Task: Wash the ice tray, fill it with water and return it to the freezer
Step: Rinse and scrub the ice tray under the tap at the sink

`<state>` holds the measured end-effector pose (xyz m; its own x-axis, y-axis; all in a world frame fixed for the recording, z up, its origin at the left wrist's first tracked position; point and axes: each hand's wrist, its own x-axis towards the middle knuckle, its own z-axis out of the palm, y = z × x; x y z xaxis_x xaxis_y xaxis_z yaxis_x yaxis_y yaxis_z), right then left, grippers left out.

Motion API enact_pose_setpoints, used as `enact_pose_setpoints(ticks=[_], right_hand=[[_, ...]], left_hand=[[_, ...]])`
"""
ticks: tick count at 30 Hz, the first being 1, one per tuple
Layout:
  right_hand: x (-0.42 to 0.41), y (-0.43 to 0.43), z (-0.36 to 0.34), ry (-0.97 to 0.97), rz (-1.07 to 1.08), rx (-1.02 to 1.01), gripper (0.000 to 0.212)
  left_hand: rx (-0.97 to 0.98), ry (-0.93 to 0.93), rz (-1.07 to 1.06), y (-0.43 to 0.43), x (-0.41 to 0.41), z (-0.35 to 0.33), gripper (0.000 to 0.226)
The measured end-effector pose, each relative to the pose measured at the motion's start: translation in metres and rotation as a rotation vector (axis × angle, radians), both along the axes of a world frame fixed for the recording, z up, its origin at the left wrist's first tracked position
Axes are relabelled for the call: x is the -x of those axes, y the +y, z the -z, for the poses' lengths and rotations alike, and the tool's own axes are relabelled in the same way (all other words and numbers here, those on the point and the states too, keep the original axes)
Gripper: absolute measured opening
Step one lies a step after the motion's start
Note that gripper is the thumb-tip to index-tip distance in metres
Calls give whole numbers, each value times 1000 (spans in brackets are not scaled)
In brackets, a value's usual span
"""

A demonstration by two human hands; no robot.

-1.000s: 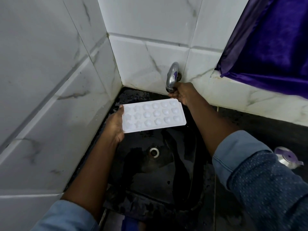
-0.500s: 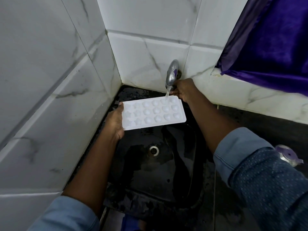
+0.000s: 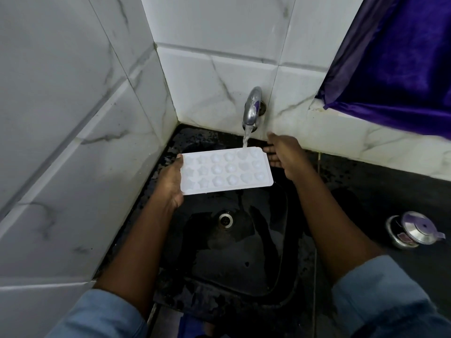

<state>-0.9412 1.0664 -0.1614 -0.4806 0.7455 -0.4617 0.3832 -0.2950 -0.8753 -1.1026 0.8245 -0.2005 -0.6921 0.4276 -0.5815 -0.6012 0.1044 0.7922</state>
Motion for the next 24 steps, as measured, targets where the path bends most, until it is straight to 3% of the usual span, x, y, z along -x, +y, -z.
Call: enact_pose_setpoints(ticks=[5,12,24], right_hand=[[-40,-28,21,-51,-2,2,43],[-59,-36,23,-39,96,-89,23],[-81,-13,25,-38,226,-111,19]], left_hand=[[1,-31,14,5,-8,3,55],[-39,-62,63,32,-27,0,52],[-43,-121,166,67,-48,-5,43]])
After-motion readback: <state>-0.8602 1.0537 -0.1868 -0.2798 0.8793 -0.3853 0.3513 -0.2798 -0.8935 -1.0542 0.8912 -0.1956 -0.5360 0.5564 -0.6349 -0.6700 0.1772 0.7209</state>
